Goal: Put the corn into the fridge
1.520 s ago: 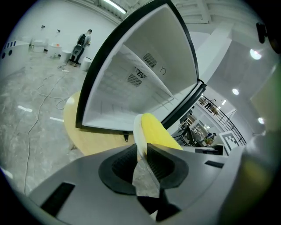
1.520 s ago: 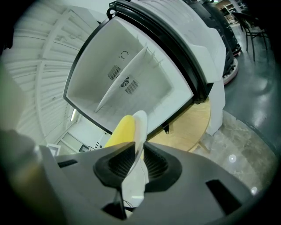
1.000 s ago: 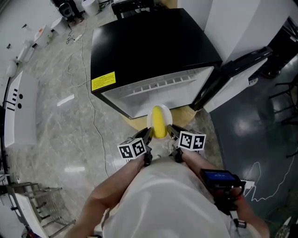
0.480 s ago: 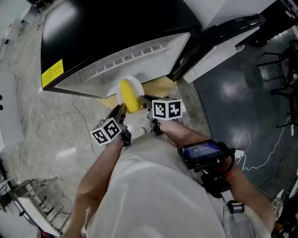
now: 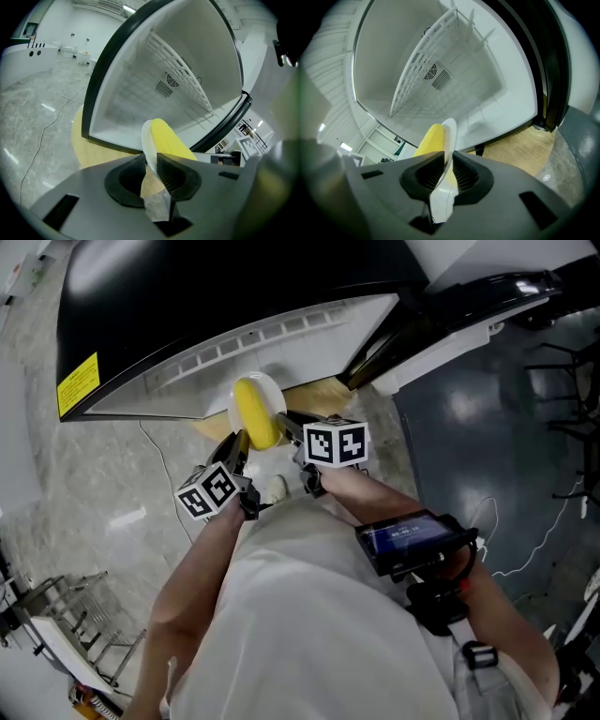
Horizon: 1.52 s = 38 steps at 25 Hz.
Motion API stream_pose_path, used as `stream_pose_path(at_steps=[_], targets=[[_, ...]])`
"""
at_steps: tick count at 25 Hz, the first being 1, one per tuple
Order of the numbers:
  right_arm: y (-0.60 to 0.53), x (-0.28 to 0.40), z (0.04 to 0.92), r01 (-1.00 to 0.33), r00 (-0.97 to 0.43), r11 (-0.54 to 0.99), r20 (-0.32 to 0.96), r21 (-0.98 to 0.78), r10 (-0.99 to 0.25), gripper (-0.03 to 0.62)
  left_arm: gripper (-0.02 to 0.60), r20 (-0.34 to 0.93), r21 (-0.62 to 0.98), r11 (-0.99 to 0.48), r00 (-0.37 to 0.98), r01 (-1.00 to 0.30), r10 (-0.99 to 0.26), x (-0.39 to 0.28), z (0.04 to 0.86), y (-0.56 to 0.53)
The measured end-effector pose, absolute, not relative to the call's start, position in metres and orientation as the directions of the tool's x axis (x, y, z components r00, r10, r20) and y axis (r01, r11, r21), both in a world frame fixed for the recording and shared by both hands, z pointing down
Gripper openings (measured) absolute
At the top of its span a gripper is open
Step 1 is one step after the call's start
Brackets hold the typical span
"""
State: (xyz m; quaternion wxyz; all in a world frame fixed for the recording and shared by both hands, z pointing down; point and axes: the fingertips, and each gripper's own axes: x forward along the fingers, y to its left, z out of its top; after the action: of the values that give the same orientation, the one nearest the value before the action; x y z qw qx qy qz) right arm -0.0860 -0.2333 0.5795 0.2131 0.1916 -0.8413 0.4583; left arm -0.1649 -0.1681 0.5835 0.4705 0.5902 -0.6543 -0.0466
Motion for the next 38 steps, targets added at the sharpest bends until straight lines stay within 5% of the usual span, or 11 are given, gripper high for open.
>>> stream_pose_path(at_steps=[38], targets=[[-0.305,-0.122,0.629,-0.503,-0.841,0.517,0.529,-0.692,-0.110,0.052,0.066,0.587,0.591,0.385,0.051,-0.709,-0.808,-0.200,0.631,-0.240]])
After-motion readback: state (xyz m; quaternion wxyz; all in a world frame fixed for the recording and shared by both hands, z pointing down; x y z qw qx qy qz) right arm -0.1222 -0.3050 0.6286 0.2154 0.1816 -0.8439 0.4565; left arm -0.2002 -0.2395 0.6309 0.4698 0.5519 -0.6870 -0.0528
